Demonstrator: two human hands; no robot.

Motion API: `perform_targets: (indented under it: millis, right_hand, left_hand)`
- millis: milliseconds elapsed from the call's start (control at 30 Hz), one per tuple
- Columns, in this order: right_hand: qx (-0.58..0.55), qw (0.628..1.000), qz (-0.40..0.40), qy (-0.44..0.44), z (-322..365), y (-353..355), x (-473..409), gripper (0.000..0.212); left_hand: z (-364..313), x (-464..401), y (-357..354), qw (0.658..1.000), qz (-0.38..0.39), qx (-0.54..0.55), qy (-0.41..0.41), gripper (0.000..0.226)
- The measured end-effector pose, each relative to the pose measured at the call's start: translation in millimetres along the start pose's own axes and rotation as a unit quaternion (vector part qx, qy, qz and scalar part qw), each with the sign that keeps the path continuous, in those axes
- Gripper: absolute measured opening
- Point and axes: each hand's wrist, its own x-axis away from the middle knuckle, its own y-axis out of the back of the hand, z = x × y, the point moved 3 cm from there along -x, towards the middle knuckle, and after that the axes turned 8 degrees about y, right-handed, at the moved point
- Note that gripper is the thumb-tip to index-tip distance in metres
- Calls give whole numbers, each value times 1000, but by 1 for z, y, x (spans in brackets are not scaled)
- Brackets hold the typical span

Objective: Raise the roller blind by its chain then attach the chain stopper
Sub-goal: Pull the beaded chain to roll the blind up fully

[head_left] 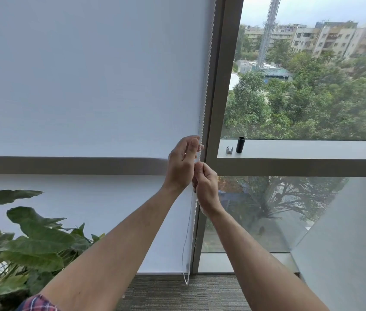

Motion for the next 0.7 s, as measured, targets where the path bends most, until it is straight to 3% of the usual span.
perform_targets:
  millis: [133, 267, 700]
  right_hand:
    - [-4, 1000, -14, -5, -4, 1, 3, 42]
    - [15, 999, -28, 5, -12, 4, 9, 40]
    - [51, 998, -8, -42, -54, 23, 56, 29]
  left_hand:
    - [-16, -1, -12, 997, 24, 69, -5, 24]
    - [-11, 7, -20, 987, 61, 143, 43, 31]
    - [32, 52, -24, 989, 21, 117, 86, 28]
